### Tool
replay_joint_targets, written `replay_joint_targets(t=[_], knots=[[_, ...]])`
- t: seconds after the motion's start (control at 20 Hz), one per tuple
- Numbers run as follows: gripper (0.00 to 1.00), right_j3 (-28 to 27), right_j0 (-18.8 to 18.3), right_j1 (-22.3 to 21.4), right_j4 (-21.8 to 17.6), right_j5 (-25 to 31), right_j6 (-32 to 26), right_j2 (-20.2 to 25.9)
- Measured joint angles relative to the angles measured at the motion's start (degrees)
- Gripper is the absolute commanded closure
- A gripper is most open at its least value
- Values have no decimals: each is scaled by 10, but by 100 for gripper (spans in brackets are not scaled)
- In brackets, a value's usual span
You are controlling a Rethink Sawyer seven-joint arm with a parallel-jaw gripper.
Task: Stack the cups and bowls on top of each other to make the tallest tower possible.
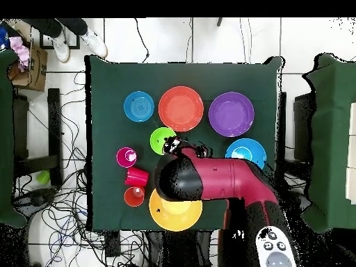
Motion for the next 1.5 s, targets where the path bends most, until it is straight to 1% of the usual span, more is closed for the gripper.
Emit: replay_joint_targets(t=[0.35, 0.6, 0.9, 1.15, 1.3, 1.35, 1.5], knots=[[0, -29, 8, 14, 0, 3, 0, 2], [0, -51, 7, 25, 0, 15, 0, 9], [0, -104, -3, 69, 0, 39, 0, 13], [0, -180, -11, 135, -1, 75, 0, 14], [0, -205, -9, 153, -1, 91, 0, 14], [0, -223, -5, 166, -3, 102, 0, 14], [0, -245, 2, 180, -7, 113, 0, 14]])
